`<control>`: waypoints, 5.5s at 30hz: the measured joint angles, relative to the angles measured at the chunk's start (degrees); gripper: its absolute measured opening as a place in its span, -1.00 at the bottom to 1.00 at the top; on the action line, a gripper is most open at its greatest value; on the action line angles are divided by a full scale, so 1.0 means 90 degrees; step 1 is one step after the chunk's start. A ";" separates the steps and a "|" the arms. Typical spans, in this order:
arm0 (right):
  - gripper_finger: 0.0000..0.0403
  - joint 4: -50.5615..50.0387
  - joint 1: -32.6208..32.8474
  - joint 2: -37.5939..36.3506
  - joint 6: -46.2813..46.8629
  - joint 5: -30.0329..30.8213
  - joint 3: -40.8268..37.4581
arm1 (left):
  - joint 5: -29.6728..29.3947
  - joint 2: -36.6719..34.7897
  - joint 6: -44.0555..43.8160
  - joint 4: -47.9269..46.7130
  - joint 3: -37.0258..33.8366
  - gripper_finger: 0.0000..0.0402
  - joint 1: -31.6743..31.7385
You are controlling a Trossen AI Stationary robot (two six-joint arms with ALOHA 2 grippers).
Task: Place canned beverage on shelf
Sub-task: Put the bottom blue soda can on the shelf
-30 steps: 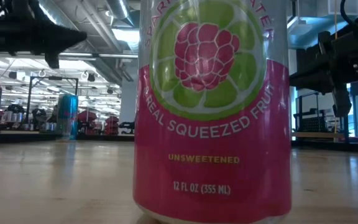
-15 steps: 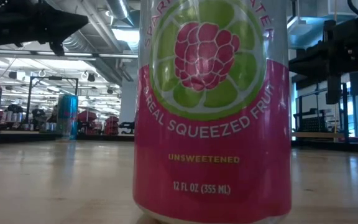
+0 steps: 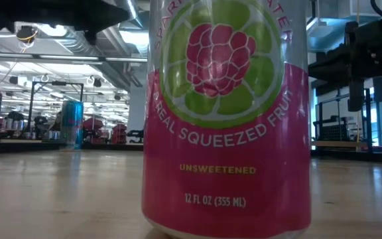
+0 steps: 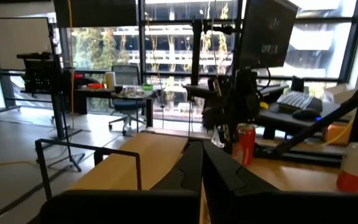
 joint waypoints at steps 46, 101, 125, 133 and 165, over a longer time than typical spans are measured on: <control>-0.89 0.1384 -0.0002 0.1168 0.5818 -0.1608 0.1259 | 0.1376 0.4657 0.0081 -0.2801 0.4003 0.31 0.0518; -0.89 0.2069 -0.0002 0.2183 0.5574 -0.1962 0.1481 | 0.0973 0.6158 -0.0103 -0.2544 0.4065 0.21 0.0259; -0.89 0.2097 -0.0002 0.2186 0.5417 -0.1965 0.1481 | 0.1312 0.6412 0.1173 -0.4380 0.7441 -0.03 0.0808; -0.89 0.2062 0.0000 0.2186 0.5407 -0.1894 0.1479 | 0.1732 0.7341 0.1476 -0.5330 0.9055 -0.02 0.1621; -0.89 0.1996 -0.0001 0.2216 0.5084 -0.1674 0.1479 | 0.3081 0.8841 0.1698 -0.5370 0.9267 -0.02 0.3008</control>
